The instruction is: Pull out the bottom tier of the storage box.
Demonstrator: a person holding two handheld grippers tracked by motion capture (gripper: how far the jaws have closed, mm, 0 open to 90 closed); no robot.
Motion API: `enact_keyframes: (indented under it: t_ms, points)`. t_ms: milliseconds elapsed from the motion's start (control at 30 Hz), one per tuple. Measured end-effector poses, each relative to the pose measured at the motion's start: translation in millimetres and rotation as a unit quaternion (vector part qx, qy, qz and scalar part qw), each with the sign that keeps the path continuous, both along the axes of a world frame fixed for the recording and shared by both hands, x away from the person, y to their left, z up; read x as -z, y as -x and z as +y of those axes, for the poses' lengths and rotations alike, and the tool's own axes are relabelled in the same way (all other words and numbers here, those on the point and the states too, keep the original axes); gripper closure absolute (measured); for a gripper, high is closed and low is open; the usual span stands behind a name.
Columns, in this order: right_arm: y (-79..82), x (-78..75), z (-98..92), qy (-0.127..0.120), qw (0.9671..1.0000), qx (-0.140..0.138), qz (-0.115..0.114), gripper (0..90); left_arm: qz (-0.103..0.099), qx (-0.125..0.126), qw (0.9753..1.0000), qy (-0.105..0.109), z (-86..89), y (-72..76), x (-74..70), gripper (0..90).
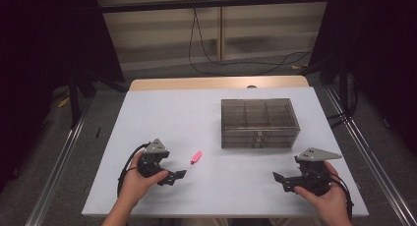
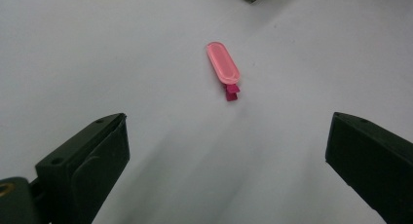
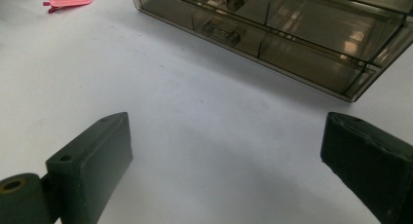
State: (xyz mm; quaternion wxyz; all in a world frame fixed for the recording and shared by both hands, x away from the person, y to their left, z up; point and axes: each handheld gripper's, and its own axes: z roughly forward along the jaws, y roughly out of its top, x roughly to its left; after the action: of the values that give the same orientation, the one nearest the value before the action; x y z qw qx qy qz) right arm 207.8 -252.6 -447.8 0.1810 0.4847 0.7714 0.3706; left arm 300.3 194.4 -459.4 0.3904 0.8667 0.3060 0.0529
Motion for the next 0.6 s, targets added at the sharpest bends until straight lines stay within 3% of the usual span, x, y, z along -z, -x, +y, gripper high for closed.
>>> enact_keyframes:
  t_ms: [400,600]
  points:
    - [-0.7,5.2,6.8,0.006,0.9999,0.013,0.006,5.6,-0.001,-0.001,1.0000,0.004,2.1,0.1,0.3,2.5]
    - [-6.1,10.9,21.6,0.017,0.9996,0.019,0.007,5.6,0.000,-0.006,1.0000,0.003,6.2,0.4,-0.1,2.5]
